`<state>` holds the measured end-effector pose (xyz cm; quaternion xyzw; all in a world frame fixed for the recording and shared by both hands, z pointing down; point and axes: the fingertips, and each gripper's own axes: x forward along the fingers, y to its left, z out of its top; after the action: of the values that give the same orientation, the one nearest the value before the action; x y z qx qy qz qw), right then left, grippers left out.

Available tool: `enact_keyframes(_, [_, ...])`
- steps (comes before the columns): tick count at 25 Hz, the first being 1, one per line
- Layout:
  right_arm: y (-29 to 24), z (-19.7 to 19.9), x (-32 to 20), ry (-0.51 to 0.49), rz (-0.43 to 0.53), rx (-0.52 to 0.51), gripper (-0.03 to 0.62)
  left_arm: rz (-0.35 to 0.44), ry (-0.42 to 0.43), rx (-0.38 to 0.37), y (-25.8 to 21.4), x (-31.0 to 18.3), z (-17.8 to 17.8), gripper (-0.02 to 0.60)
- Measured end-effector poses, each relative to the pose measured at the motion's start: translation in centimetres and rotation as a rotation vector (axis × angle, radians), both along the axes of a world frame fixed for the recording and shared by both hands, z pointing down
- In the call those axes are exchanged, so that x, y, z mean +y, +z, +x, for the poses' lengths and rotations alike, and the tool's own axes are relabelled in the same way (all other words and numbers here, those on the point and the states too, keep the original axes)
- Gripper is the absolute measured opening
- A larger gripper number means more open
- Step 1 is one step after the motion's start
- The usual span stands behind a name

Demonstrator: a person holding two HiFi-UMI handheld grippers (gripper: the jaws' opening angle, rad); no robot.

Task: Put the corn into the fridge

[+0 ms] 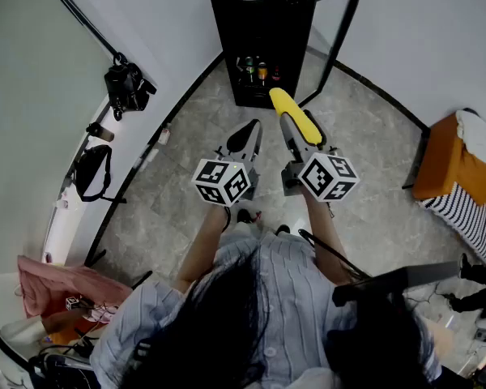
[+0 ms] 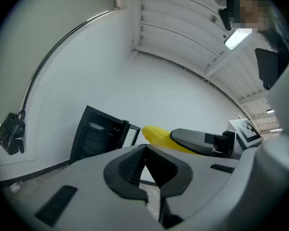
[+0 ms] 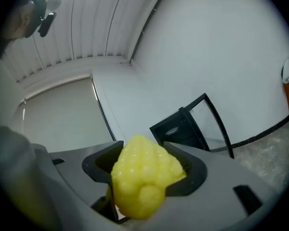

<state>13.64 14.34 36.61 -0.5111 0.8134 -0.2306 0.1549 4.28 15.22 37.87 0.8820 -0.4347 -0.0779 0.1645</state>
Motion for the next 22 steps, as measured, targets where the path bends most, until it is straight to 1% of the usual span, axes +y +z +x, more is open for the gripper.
enact_keyframes(4, [0.0,-1.1,-0.6,0.002,-0.003,-0.044,0.267,-0.002,0.013,0.004,0.0,-0.8,-1.0,0.006])
enact_keyframes(13, [0.6,-4.0,-3.0,0.003,-0.014,-0.044,0.267,-0.005,0.047,0.014,0.1,-3.0,-3.5,0.006])
enact_keyframes(19, [1.0,-7.5,-4.1,0.008,-0.018,-0.056,0.267,-0.006,0.082,0.035,0.2,-3.8,-6.9,0.006])
enact_keyframes(22, [1.5,-8.9,-4.6,0.019,-0.031,-0.059,0.267,-0.022,0.097,0.04,0.9,-4.5,-8.7,0.006])
